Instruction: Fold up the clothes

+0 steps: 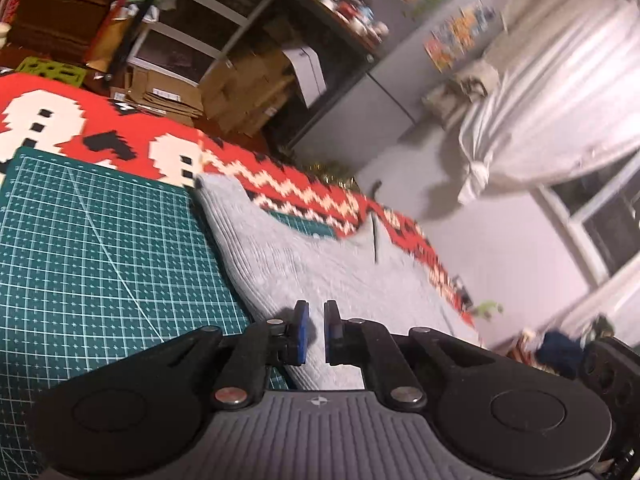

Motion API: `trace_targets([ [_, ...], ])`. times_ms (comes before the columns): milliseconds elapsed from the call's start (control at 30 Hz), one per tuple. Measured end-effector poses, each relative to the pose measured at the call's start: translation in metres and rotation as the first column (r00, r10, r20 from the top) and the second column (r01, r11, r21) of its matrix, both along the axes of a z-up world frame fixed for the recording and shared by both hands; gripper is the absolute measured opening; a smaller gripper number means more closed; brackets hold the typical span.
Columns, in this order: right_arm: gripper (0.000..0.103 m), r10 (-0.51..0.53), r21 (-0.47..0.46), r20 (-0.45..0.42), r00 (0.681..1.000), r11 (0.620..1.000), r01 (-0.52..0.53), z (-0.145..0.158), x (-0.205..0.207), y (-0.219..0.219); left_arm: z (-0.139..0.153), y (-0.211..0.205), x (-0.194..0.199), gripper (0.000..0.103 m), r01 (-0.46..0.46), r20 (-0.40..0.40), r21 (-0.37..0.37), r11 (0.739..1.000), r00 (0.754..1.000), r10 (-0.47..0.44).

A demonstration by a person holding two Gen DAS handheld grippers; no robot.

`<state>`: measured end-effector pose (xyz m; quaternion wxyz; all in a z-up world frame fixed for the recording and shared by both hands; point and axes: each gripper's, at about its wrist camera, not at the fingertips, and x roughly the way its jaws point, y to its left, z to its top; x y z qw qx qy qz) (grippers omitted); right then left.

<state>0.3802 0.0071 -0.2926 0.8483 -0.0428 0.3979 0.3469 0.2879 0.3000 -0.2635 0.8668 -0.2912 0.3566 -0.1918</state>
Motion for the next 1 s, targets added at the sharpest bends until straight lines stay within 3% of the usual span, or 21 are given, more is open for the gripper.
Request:
trace_targets([
  [233, 0.008, -0.041, 0.035, 0.014, 0.999, 0.999, 0.040, -0.009, -0.034, -0.031, -0.005, 0.005, 0.000, 0.006, -0.025, -0.014, 0.014, 1.000, 1.000, 0.025],
  [467, 0.008, -0.024, 0.037, 0.073, 0.997, 0.999, 0.022, 0.016, -0.030, -0.021, -0.006, 0.022, 0.000, 0.006, -0.089, -0.021, -0.025, 0.996, 0.996, 0.088],
  [667, 0.008, -0.021, 0.039, 0.091, 0.996, 0.999, 0.018, 0.032, 0.009, 0.024, -0.013, 0.044, 0.000, 0.006, -0.196, -0.040, -0.115, 0.974, 0.980, 0.193],
  [833, 0.006, 0.003, 0.050, 0.060, 0.998, 0.999, -0.006, 0.030, 0.043, 0.068, -0.019, 0.061, 0.000, 0.006, -0.263, -0.064, -0.199, 0.944, 0.965, 0.255],
  [1000, 0.005, 0.000, 0.008, 0.066, 0.998, 1.000, -0.001, 0.015, 0.075, 0.102, -0.026, 0.067, 0.001, 0.006, -0.282, -0.089, -0.230, 0.931, 0.959, 0.268],
])
